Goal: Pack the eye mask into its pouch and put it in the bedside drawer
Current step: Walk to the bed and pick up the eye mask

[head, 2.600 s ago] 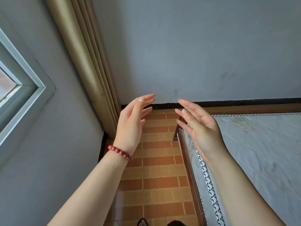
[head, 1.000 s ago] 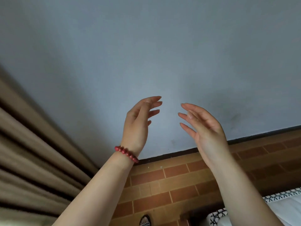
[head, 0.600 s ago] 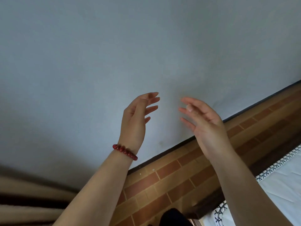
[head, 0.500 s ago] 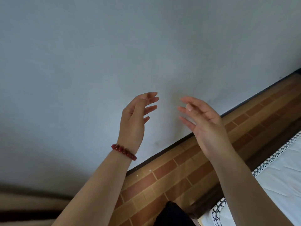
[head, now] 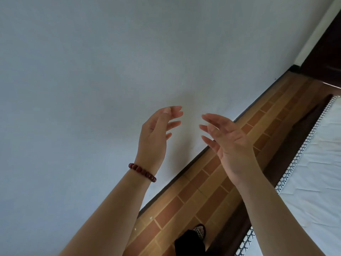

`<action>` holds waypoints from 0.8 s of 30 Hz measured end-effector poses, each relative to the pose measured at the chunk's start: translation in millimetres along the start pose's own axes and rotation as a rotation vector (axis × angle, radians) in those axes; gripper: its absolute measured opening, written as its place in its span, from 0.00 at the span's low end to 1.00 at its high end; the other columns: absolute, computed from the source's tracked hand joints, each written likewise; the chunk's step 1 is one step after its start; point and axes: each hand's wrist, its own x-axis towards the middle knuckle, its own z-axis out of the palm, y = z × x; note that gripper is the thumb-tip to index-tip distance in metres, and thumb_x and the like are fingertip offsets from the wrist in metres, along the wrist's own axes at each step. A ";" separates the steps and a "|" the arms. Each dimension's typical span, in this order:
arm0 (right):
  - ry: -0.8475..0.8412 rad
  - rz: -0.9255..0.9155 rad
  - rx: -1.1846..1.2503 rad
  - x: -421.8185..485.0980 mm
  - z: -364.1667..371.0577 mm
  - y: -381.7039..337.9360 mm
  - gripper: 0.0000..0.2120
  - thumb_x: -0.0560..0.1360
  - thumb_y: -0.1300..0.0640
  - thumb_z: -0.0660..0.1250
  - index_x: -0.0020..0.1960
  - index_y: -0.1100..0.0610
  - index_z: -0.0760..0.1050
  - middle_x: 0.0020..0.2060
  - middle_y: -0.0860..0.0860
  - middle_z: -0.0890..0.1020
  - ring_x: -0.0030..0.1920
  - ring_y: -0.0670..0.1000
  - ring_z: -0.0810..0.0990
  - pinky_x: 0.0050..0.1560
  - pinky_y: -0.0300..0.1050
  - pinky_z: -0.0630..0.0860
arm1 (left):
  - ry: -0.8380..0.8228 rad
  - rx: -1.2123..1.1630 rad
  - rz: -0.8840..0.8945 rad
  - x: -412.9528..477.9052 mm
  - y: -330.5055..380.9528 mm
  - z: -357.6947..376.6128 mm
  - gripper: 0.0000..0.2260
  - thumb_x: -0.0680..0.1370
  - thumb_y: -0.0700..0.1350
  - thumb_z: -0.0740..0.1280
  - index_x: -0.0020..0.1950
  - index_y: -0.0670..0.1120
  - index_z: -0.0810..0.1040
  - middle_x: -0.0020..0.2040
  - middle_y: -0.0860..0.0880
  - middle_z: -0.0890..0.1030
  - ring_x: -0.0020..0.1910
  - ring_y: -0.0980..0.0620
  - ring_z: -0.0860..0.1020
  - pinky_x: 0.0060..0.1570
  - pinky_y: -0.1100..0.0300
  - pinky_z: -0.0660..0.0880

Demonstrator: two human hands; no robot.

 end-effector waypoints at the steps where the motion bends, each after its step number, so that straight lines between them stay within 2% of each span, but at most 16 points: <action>1: 0.010 -0.001 0.009 12.2 -10.9 -3.8 0.20 0.63 0.44 0.70 0.54 0.47 0.78 0.59 0.48 0.81 0.61 0.50 0.79 0.60 0.47 0.76 | -0.015 -0.001 -0.004 14.4 1.7 13.3 0.14 0.81 0.49 0.55 0.49 0.54 0.80 0.52 0.53 0.83 0.51 0.54 0.81 0.59 0.47 0.74; 7: 0.122 -0.036 0.065 83.9 -89.2 -21.5 0.21 0.64 0.46 0.71 0.55 0.49 0.78 0.57 0.49 0.82 0.59 0.50 0.81 0.57 0.42 0.77 | -0.139 0.020 0.015 95.5 10.1 107.7 0.14 0.81 0.48 0.55 0.49 0.55 0.80 0.51 0.54 0.84 0.51 0.55 0.82 0.59 0.47 0.74; 14: 0.216 -0.070 0.050 119.3 -149.9 -34.9 0.16 0.66 0.47 0.69 0.54 0.47 0.79 0.59 0.49 0.81 0.60 0.49 0.79 0.60 0.45 0.76 | -0.268 -0.040 0.015 136.3 10.3 189.3 0.13 0.81 0.49 0.55 0.49 0.55 0.79 0.50 0.54 0.84 0.50 0.55 0.82 0.53 0.55 0.76; 20: 0.415 -0.096 -0.061 125.6 -212.7 -57.1 0.20 0.67 0.48 0.67 0.58 0.52 0.78 0.58 0.50 0.81 0.58 0.47 0.81 0.62 0.46 0.75 | -0.423 -0.097 -0.014 159.0 5.6 262.7 0.13 0.81 0.50 0.55 0.47 0.55 0.79 0.48 0.54 0.84 0.49 0.55 0.82 0.49 0.60 0.77; 24: 0.517 -0.108 -0.078 134.9 -253.0 -62.9 0.21 0.67 0.48 0.67 0.58 0.54 0.78 0.56 0.47 0.83 0.58 0.48 0.81 0.62 0.49 0.76 | -0.498 -0.089 -0.005 175.4 1.3 310.4 0.13 0.80 0.50 0.56 0.46 0.55 0.80 0.48 0.54 0.85 0.48 0.55 0.82 0.52 0.56 0.76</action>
